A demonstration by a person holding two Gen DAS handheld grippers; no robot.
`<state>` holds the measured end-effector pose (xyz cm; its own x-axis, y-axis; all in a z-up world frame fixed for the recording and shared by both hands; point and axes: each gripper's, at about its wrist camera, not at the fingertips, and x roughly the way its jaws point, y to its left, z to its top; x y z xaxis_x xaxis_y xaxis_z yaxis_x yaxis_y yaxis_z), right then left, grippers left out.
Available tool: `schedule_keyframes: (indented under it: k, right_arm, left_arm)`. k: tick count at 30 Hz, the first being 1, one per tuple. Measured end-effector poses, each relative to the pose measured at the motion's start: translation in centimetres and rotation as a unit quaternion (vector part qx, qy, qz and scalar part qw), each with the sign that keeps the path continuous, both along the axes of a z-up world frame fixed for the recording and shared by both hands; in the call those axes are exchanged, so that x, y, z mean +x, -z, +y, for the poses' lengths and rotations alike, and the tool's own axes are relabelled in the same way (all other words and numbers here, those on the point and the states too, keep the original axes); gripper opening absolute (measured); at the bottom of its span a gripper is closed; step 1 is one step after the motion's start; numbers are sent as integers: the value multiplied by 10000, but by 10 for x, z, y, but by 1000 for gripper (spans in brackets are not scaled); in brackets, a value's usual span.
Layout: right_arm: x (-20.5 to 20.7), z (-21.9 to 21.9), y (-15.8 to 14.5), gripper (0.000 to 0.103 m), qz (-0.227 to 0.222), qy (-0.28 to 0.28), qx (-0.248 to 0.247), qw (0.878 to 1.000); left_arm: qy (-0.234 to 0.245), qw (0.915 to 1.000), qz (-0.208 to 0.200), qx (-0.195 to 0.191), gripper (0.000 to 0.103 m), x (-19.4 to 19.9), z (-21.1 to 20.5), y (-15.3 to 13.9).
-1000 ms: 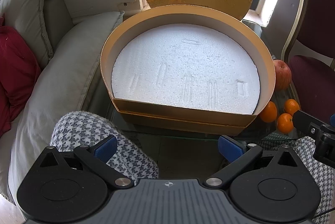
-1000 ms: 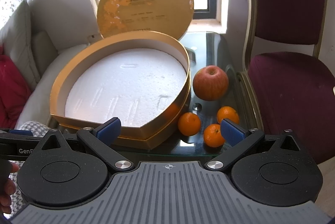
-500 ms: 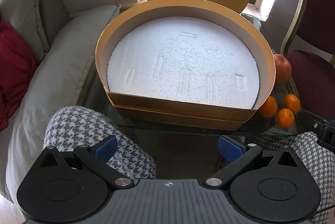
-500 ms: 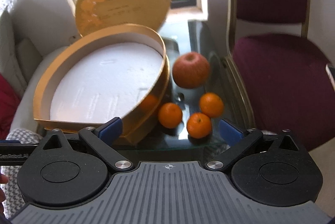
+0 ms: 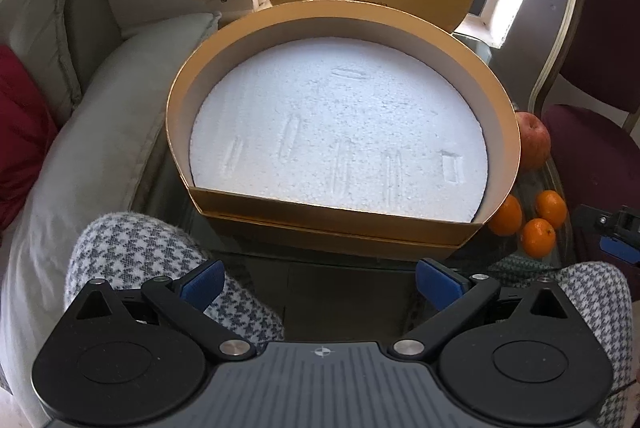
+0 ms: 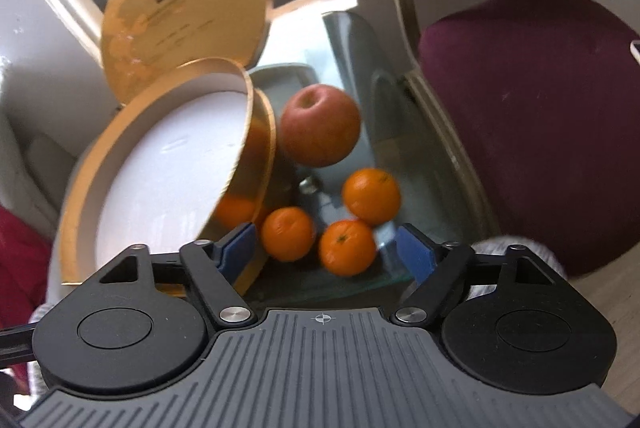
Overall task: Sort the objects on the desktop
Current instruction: 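Grasp a mandarin with the right tool and lift it over the box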
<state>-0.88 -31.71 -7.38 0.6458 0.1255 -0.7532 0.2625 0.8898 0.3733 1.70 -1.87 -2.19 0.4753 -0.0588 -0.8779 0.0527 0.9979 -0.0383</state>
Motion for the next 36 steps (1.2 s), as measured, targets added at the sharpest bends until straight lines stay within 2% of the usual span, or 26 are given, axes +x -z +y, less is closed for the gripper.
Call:
schedule_keyframes:
  k: [2, 3, 4, 8, 17, 26, 28, 36]
  right_arm:
    - [10, -6, 5, 79, 109, -15, 12, 9999]
    - [15, -9, 7, 72, 153, -13, 36, 9999]
    - [19, -12, 9, 69, 194, -23, 47, 9998]
    - [38, -21, 19, 69, 322, -71, 122, 9994]
    - [63, -44, 46, 67, 677, 357, 776, 9940]
    - [78, -51, 65, 55, 1052, 542, 1151, 9863]
    - [79, -52, 68, 50, 1072, 569, 1162, 9858]
    - [79, -48, 62, 49, 974, 537, 1024, 9885]
  left_arm:
    - [57, 10000, 48, 1, 102, 3, -2, 1]
    - [96, 9999, 65, 66, 102, 4, -3, 2]
    - [126, 9998, 84, 113, 102, 5, -4, 2]
    - [113, 9998, 167, 52, 94, 8, -3, 6]
    - [180, 9993, 201, 249, 95, 13, -7, 10]
    - [174, 9992, 241, 261, 96, 13, -7, 12]
    - [169, 9993, 232, 252, 96, 13, -6, 11]
    - [191, 9996, 114, 153, 96, 9, -3, 7]
